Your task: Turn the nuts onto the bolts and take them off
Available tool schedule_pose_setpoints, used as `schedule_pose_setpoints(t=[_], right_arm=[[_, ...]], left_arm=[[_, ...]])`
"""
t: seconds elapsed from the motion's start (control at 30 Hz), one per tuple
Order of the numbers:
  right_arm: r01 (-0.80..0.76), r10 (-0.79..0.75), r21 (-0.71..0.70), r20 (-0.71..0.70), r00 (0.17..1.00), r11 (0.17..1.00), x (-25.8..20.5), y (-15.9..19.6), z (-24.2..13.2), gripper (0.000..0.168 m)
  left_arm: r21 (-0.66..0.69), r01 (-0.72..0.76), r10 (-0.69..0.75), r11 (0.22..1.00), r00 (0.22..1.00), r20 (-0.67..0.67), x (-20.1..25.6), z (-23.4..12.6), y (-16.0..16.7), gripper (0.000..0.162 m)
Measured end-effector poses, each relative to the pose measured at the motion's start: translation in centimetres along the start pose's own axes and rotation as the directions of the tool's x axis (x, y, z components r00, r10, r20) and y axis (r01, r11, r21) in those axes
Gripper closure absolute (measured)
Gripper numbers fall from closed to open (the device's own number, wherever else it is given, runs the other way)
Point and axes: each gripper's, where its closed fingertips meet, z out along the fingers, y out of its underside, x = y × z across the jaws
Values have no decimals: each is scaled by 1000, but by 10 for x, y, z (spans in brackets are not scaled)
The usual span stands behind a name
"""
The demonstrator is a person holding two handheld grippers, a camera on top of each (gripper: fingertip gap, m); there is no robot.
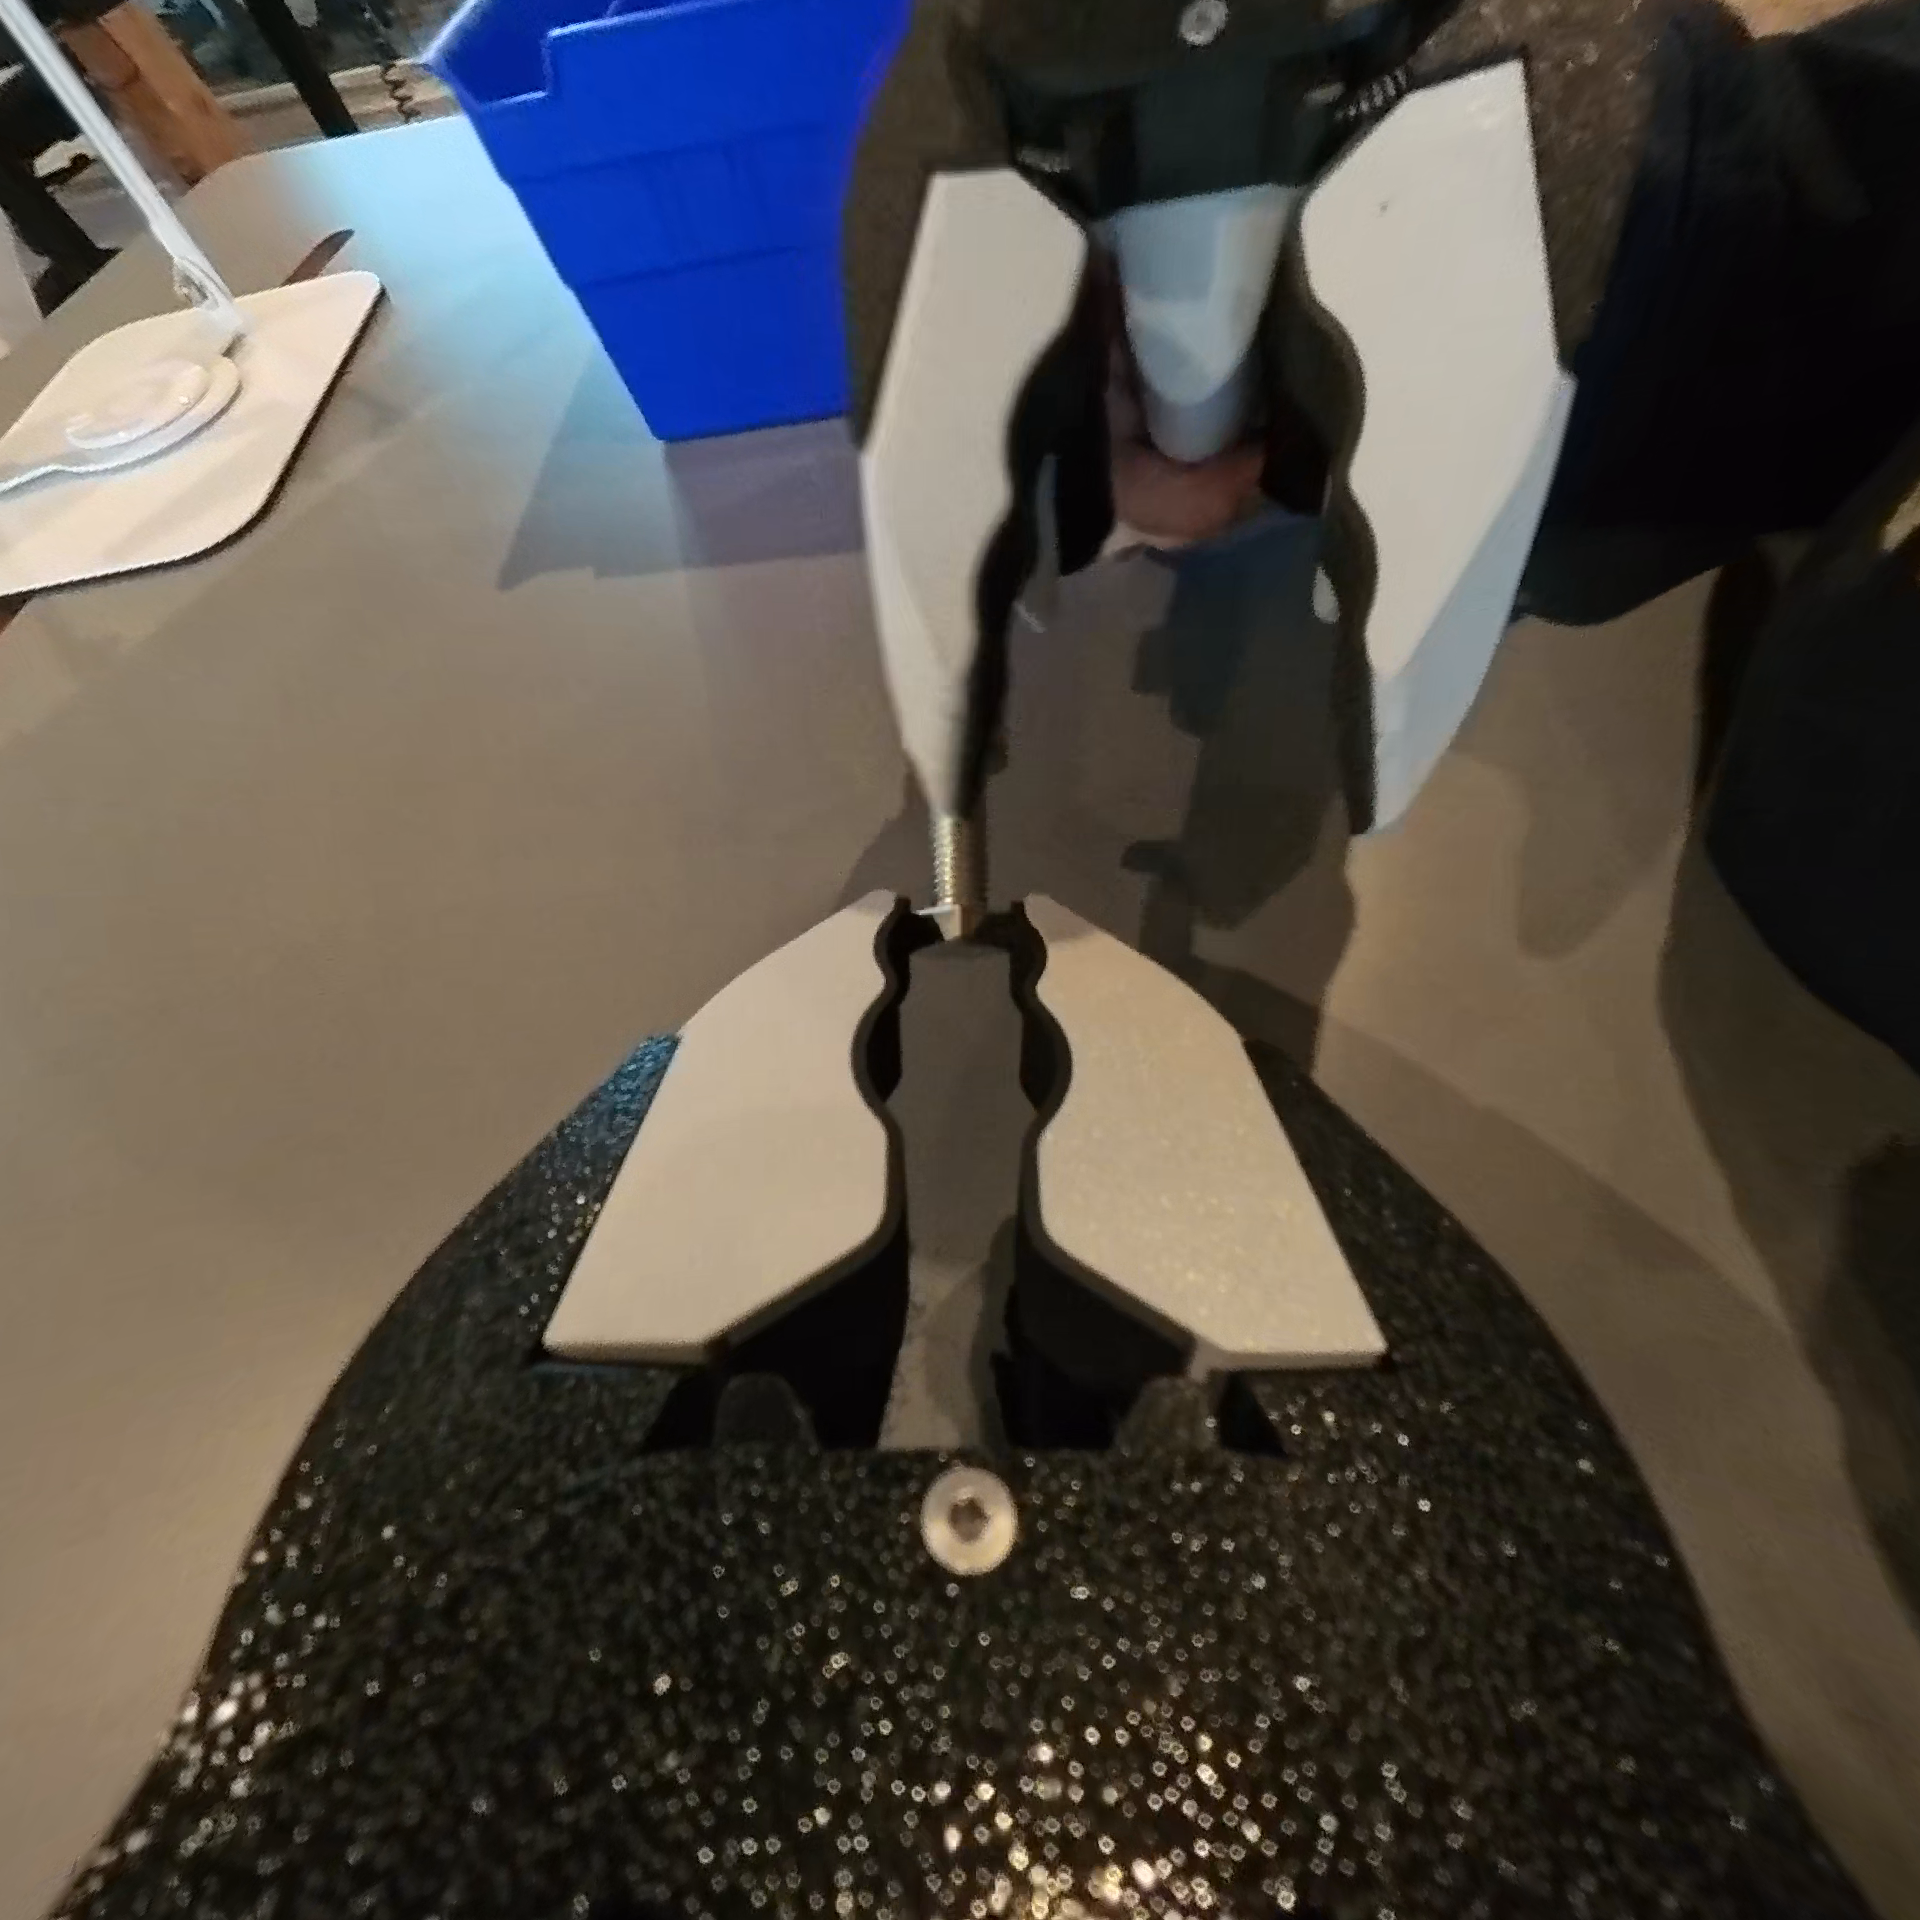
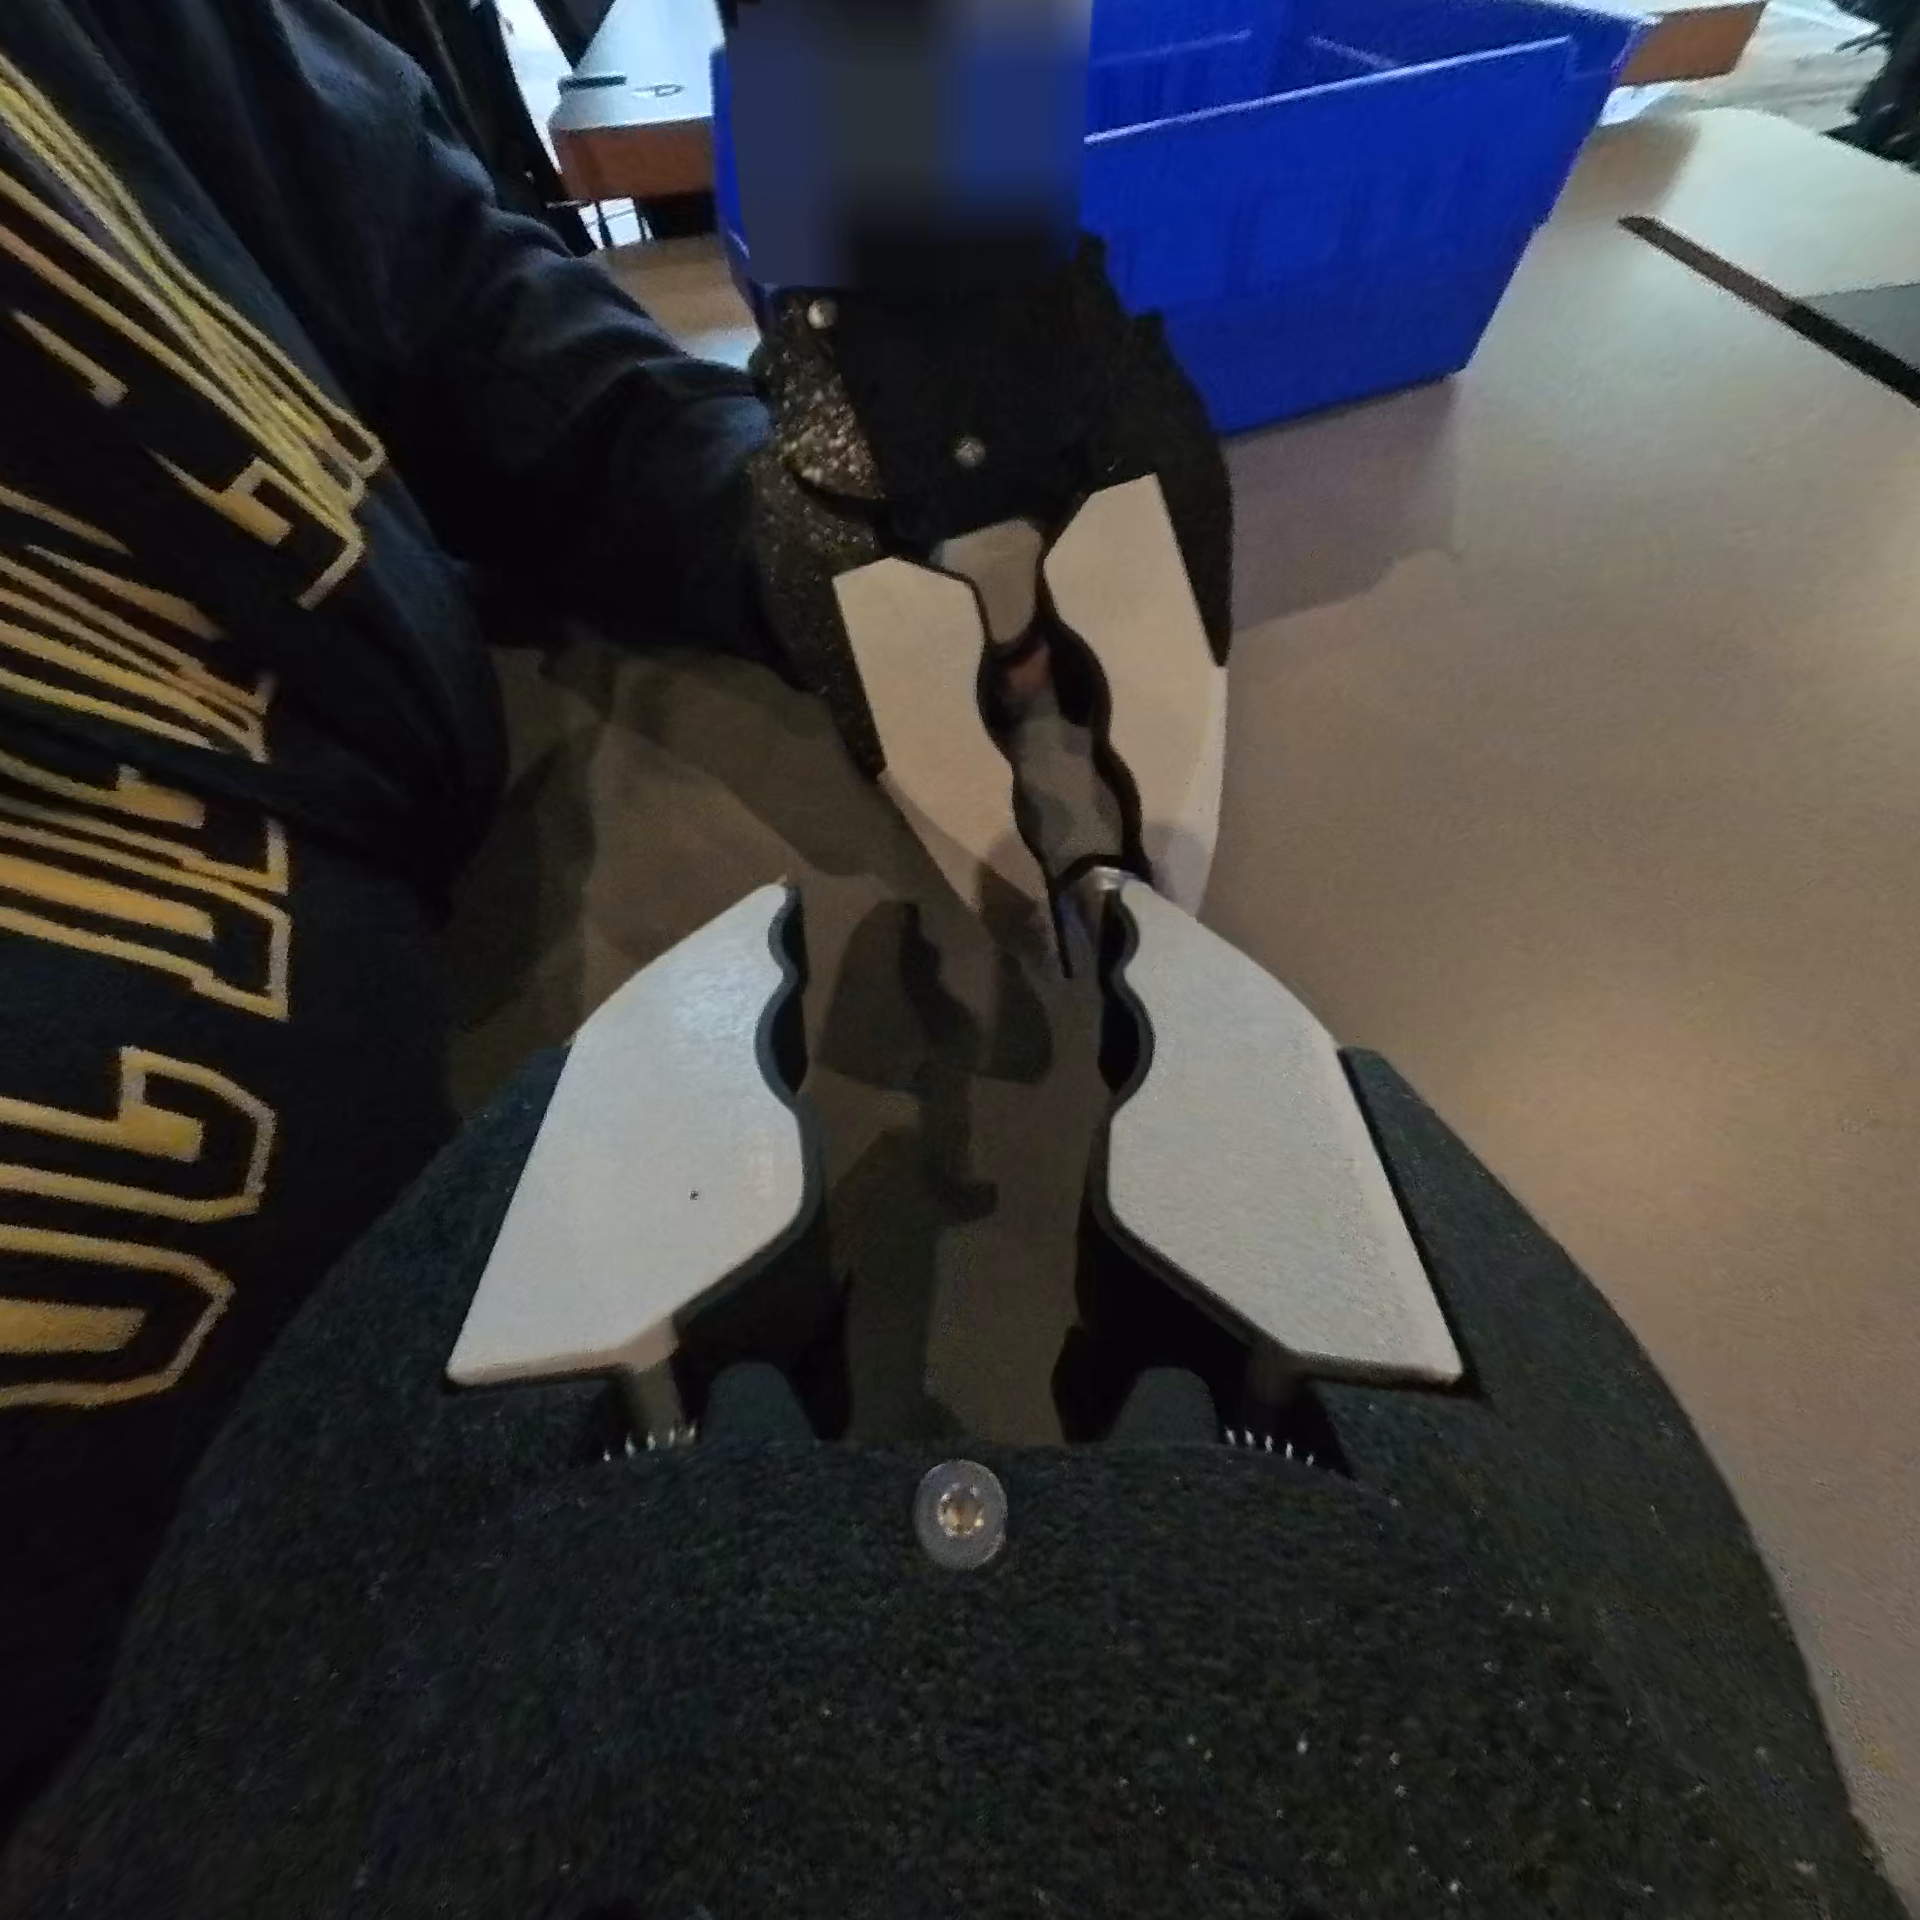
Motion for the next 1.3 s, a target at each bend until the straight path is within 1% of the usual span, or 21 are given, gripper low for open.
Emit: schedule_pose_setpoints(t=[0.1, 0.17, 0.23, 0.3, 0.37, 0.5, 0.53, 0.57, 0.7, 0.83, 0.93, 1.0, 1.07, 1.3], right_arm=[[-41, 42, -19, 28, 999, 999, -1, 3, -2, 124], [-80, 83, -48, 69, 994, 996, -4, 8, -3, 135], [-111, 118, -90, 74, 990, 990, -3, 16, -2, 137], [-134, 141, -118, 49, 989, 984, 1, 22, -2, 135], [-153, 156, -103, 21, 988, 983, 7, 21, -2, 131], [-134, 133, -89, -7, 991, 987, 10, 19, -2, 129], [-128, 127, -93, -14, 992, 987, 10, 20, -2, 127], [-130, 128, -93, -27, 991, 987, 12, 20, -1, 122], [-138, 135, -82, -46, 990, 987, 14, 20, 1, 112], [-80, 78, -27, -47, 996, 996, 11, 11, 1, 104], [-50, 49, -13, -35, 998, 999, 8, 7, -1, 106], [-40, 40, 11, 3, 999, 999, 2, 2, -1, 112], [-38, 38, 8, 5, 999, 999, 1, 3, -1, 114], [-97, 98, -25, 37, 995, 995, 1, 9, -6, 127]], left_arm=[[-4, -4, 4, 1000, 1000, 7, 0, 0, 1, 144], [10, -2, 2, 1000, 1000, 23, -2, -1, -1, 145], [34, 26, -26, 999, 999, 20, -5, -3, -3, 145], [54, 48, -48, 997, 999, 9, -6, -5, -5, 145], [52, 50, -50, 997, 999, 4, -5, -5, -5, 144], [62, 69, -69, 996, 998, -4, -6, -6, -6, 145], [69, 75, -74, 995, 997, -15, -6, -7, -7, 145], [73, 77, -76, 994, 997, -23, -5, -7, -7, 145], [54, 50, -48, 997, 998, -26, -2, -5, -5, 144], [10, 8, -8, 1000, 999, -32, 3, -1, 0, 145], [-8, -11, 11, 1000, 1000, -17, 3, 1, 2, 144], [-7, -3, 3, 1000, 1000, -8, 1, 1, 2, 144], [5, 13, -13, 1000, 1000, -11, 0, 0, 0, 145], [-14, -6, 6, 1000, 1000, 16, -1, 1, 2, 145]])
